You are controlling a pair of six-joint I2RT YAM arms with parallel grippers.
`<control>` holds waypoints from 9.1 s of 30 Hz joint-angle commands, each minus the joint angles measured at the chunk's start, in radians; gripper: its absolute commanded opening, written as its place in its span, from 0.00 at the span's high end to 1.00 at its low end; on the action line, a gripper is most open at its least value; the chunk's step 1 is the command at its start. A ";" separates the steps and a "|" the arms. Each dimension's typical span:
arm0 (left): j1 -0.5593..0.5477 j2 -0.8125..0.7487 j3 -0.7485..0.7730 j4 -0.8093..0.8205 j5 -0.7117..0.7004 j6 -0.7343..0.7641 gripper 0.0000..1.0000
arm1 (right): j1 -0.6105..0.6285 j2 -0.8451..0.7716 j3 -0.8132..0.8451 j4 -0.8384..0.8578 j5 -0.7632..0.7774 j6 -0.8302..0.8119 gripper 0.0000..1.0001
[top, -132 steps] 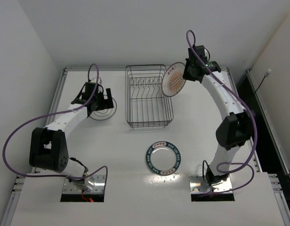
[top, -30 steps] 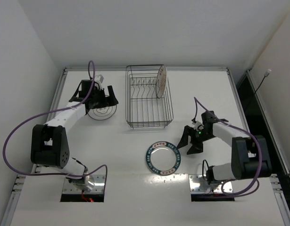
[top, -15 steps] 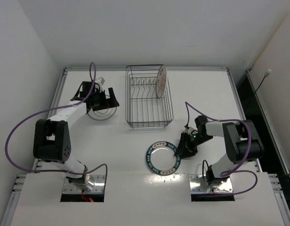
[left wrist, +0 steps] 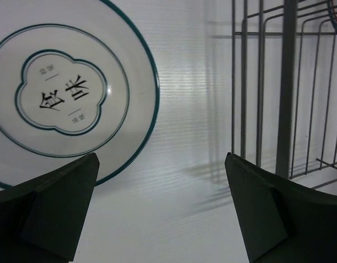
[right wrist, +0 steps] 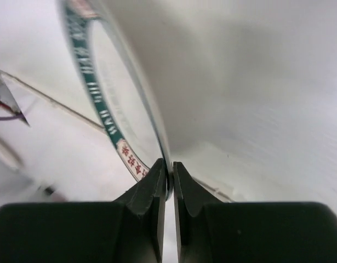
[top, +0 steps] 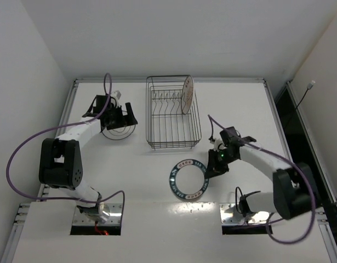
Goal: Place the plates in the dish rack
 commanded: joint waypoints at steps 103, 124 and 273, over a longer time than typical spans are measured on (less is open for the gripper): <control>0.301 0.391 -0.026 0.092 0.297 -0.222 0.13 | 0.446 -0.376 0.738 -0.194 0.953 0.039 0.52; 0.354 0.154 -0.038 0.125 0.268 -0.202 1.00 | 0.437 -0.358 0.764 -0.214 0.912 0.060 0.53; 0.120 -0.150 -0.014 -0.005 -0.119 -0.050 0.01 | 0.233 0.451 1.339 -0.308 0.752 0.059 0.36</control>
